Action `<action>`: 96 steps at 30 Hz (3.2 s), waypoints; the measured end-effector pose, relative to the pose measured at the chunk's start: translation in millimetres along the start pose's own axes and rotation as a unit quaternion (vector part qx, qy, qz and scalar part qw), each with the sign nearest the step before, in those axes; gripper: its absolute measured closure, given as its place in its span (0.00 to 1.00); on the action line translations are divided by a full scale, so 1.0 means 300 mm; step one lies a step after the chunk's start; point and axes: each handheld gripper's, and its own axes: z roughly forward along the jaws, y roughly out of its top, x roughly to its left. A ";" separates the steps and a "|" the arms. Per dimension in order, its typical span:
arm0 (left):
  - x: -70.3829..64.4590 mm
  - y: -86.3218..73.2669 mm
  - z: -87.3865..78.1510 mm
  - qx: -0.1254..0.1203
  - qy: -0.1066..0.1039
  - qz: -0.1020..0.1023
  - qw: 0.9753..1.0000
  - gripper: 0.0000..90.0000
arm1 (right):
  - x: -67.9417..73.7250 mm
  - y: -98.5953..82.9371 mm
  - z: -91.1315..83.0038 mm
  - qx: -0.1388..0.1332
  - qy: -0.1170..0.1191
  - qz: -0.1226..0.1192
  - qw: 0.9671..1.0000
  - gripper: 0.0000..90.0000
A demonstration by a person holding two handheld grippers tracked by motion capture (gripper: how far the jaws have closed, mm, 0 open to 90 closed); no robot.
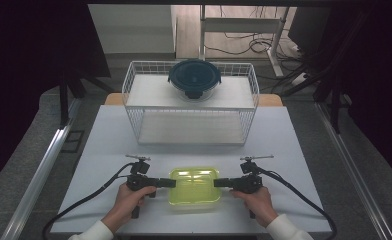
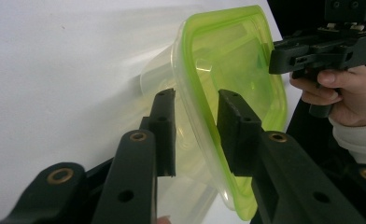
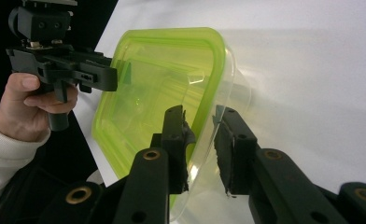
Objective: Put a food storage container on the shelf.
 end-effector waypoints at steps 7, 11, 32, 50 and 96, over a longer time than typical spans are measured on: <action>-0.022 -0.001 -0.019 -0.011 -0.003 0.009 1.000 0.82 | 0.015 -0.002 -0.019 -0.010 0.002 -0.001 1.000 0.87; -0.038 0.000 -0.031 -0.019 -0.003 0.021 1.000 0.86 | 0.027 0.000 -0.034 -0.016 0.004 -0.009 1.000 0.89; -0.079 0.011 -0.062 -0.036 -0.001 0.056 0.998 0.87 | 0.064 0.010 -0.061 -0.032 0.001 -0.048 0.998 0.89; -0.118 0.042 -0.101 -0.061 -0.004 0.078 0.995 0.87 | 0.095 0.047 -0.086 -0.049 0.008 -0.071 0.996 0.89; -0.347 0.320 -0.276 -0.129 -0.005 0.165 0.978 0.87 | 0.315 0.315 -0.286 -0.118 -0.013 -0.177 0.977 0.89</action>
